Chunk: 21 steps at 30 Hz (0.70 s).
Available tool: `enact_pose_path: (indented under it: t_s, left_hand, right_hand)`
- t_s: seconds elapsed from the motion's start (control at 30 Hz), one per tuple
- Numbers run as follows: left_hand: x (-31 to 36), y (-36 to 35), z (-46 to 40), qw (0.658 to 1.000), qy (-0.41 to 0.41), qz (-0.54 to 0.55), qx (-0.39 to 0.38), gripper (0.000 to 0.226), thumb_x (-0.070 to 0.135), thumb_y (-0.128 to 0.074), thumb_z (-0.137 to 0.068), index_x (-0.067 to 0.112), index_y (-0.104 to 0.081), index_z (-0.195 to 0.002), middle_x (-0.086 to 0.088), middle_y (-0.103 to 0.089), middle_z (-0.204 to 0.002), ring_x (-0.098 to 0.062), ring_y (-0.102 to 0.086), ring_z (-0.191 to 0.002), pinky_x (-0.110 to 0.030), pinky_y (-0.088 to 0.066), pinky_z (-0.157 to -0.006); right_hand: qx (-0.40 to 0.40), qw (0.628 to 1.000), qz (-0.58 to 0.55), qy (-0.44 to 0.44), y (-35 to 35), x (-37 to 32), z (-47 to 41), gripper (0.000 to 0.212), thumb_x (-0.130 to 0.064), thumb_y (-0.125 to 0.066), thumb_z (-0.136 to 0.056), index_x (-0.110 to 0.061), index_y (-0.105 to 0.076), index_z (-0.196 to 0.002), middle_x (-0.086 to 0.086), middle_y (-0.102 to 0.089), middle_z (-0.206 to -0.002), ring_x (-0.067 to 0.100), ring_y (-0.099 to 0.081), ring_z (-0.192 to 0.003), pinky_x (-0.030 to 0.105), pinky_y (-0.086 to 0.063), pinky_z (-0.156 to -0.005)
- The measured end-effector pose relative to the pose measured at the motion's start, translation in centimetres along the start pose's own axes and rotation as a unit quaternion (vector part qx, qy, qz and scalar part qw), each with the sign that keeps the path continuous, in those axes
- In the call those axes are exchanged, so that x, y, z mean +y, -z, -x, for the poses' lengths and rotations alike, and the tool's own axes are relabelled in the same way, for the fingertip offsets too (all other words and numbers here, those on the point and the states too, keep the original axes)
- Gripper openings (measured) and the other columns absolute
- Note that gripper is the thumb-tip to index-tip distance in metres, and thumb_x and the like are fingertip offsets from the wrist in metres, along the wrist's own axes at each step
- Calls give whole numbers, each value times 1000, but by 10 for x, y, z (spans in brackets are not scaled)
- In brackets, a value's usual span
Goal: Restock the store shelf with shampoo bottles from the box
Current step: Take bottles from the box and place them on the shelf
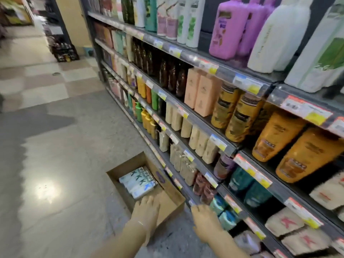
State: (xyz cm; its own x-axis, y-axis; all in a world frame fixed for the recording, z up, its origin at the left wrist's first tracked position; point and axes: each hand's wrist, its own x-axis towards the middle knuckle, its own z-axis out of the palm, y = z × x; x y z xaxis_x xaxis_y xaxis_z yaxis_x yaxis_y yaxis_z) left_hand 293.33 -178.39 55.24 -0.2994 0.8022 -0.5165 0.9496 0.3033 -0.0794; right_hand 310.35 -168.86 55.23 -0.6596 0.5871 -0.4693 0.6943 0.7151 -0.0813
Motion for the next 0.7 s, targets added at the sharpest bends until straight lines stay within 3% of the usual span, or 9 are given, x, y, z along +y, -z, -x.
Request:
enact_pose_path:
  t_s: [0.23,0.37,0.53,0.7]
  left_hand:
    - [-122,-49,-41,996,53,2,-72,59,13,-62,-77,13,-38,-130,-15,-27,-140,-34,-28,-129,-42,-33,-103]
    - [-153,-58,-84,996,45,-1,-81,57,17,-59,-81,14,-35,-132,-15,-26,-142,-34,-28,-130,-44,-32,-103]
    - [-179,-49,-138,995,45,19,-85,55,8,-53,-80,12,-36,-132,-16,-24,-144,-36,-25,-132,-45,-29,-105]
    - [-217,-24,-191,995,68,48,-62,67,41,-60,-83,19,-28,-138,-10,-24,-149,-31,-23,-136,-42,-27,-108]
  right_hand:
    - [-83,996,-18,-8,-11,-77,-80,45,-14,-49,-91,-9,-36,-134,13,-40,-136,29,-36,-128,40,-35,-103]
    - [-104,994,-27,-14,-12,-90,-126,45,-10,-47,-91,-12,-37,-134,11,-39,-138,27,-36,-129,39,-34,-104]
    - [-116,993,-30,-10,-3,-90,-207,40,-6,-44,-90,-9,-41,-131,13,-41,-137,27,-38,-129,39,-36,-102]
    - [-111,988,-99,-35,20,-96,-283,51,-16,-52,-91,-12,-32,-137,9,-41,-138,26,-41,-126,36,-36,-103]
